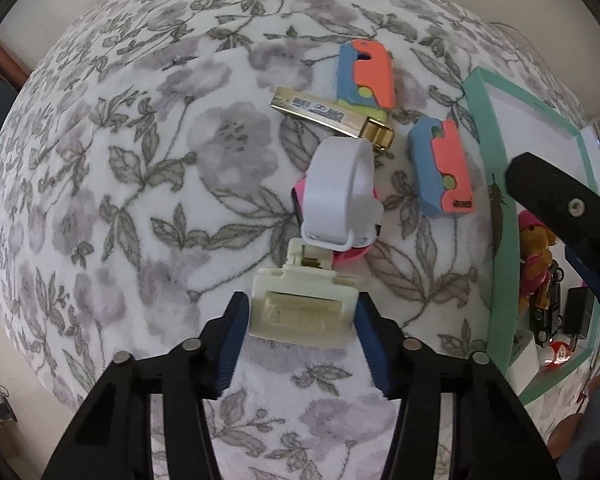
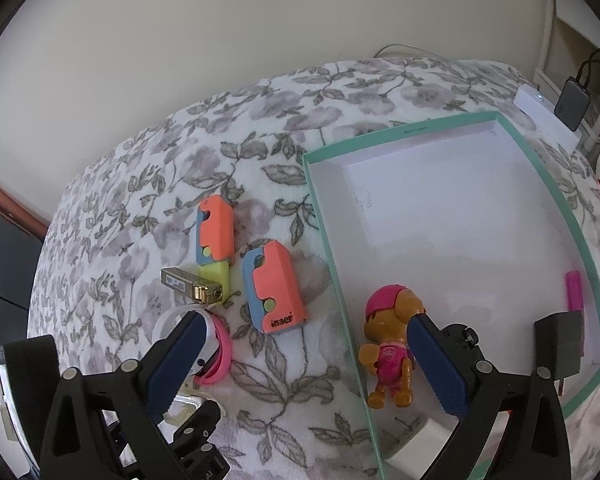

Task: Organize rigid objects
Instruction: 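Grasp the white plastic clip with the left gripper, then grasp the white-and-pink watch with the right gripper while the left gripper holds the clip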

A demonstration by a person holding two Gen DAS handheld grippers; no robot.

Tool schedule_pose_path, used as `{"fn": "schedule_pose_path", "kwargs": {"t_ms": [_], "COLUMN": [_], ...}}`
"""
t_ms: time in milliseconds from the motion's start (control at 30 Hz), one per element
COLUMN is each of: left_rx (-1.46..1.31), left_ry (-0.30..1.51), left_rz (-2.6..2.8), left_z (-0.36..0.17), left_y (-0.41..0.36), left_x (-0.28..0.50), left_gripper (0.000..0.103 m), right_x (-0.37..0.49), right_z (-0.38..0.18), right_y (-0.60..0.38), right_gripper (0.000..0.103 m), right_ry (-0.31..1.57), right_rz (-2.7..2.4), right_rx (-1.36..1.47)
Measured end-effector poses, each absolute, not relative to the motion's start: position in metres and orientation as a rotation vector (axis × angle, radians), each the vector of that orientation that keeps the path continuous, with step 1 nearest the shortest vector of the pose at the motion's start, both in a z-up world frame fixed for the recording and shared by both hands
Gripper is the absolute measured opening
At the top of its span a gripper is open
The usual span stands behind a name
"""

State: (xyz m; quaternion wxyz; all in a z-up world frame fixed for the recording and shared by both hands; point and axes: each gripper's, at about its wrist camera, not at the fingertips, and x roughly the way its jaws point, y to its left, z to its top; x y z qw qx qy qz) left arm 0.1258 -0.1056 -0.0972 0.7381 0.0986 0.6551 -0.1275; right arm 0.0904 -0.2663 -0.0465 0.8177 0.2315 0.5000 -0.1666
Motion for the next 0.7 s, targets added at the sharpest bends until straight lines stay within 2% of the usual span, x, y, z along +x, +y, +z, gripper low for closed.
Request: {"fn": "schedule_pose_path", "kwargs": {"t_ms": [167,700], "left_rx": [0.169,-0.069], "left_ry": [1.437,1.448], "left_rz": [-0.24,0.034], "left_z": [-0.094,-0.091], "left_y": [-0.101,-0.014], "left_x": [0.131,0.165], "left_gripper": [0.054,0.054], "right_x": [0.093,0.112], "right_z": [-0.048,-0.047], "right_y": [-0.261,-0.21], "right_gripper": [0.102,0.102], "right_ry": [1.072,1.057], "right_rz": [-0.337,-0.191], "right_rx": [0.474,0.326]}}
